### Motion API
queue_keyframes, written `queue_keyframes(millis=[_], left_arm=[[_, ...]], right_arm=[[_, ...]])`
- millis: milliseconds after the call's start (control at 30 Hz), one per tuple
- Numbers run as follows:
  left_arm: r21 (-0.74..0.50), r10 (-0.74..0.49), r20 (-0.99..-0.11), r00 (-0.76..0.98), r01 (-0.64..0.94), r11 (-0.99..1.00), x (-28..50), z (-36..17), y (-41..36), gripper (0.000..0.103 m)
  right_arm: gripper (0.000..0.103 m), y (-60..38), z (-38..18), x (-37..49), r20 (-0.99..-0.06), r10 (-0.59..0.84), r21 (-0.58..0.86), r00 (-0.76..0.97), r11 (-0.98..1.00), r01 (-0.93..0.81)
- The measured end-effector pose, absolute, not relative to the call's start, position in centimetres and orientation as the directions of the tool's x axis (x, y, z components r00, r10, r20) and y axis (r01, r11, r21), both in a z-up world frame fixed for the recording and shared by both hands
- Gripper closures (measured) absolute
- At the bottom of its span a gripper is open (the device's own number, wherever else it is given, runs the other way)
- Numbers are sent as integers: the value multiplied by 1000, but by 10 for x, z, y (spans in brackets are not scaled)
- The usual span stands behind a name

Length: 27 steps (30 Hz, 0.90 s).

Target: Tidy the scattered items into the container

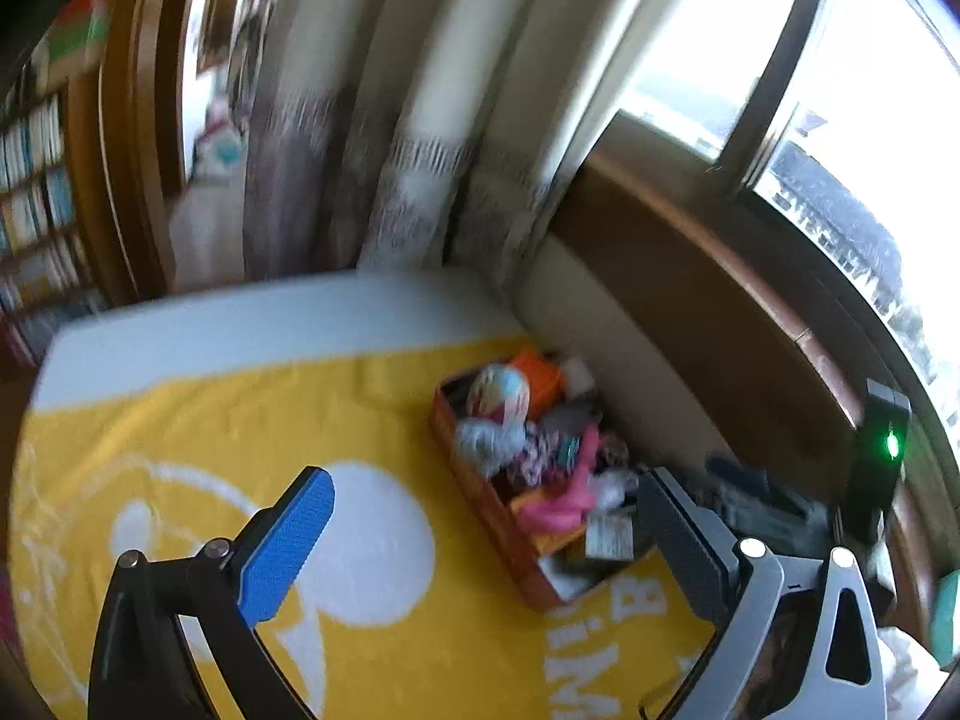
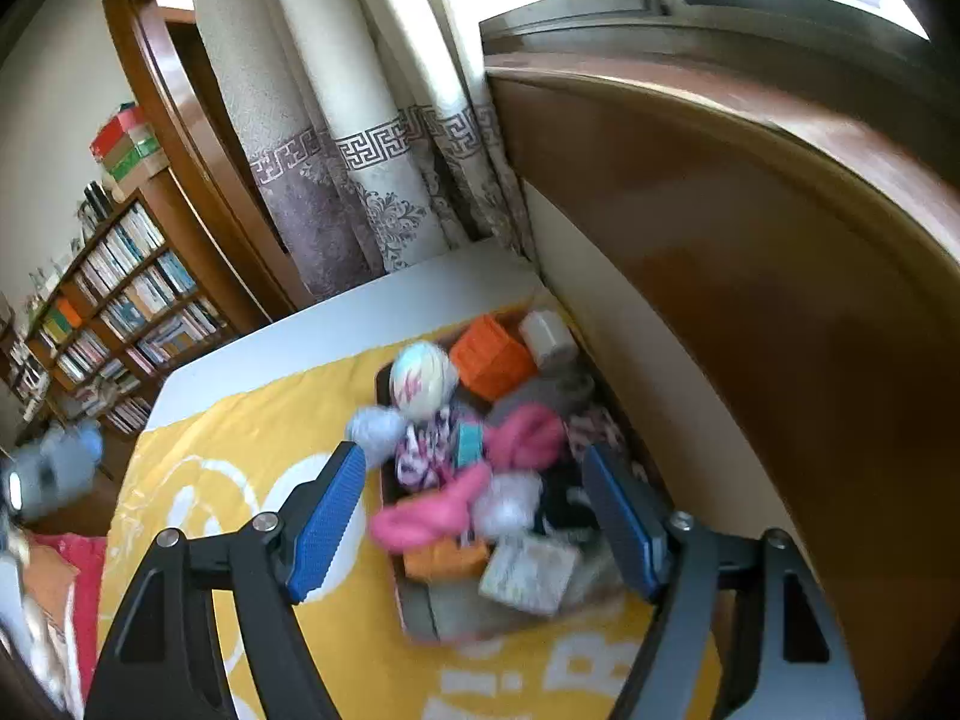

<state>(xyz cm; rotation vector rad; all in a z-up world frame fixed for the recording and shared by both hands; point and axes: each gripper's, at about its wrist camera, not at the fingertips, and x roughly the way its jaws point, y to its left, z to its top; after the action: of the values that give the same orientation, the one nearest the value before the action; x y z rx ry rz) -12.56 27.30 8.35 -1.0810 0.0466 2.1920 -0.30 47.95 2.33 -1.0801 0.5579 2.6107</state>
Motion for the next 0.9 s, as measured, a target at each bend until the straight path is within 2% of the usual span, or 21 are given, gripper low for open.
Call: queue_keyframes(millis=[233, 533, 767, 833, 900], left_arm=[[-111, 486, -693, -532, -587, -802, -110, 112, 302, 1], [-19, 438, -621, -650, -547, -837, -93, 143, 312, 1], [5, 384, -591, -710, -479, -878, -83, 165, 307, 1], [21, 370, -578, -727, -466, -884, -79, 170, 307, 1], [43, 348, -571, -743, -451, -892, -75, 175, 307, 1]], right_arm=[[22, 458, 25, 36, -742, 123, 176, -659, -913, -369], [19, 457, 47, 62, -721, 182, 132, -669, -911, -390], [15, 456, 60, 70, -716, 190, 132, -672, -908, -398], [11, 454, 66, 73, -700, 210, 118, -683, -909, -400], [0, 451, 74, 78, -673, 220, 114, -706, -913, -393]])
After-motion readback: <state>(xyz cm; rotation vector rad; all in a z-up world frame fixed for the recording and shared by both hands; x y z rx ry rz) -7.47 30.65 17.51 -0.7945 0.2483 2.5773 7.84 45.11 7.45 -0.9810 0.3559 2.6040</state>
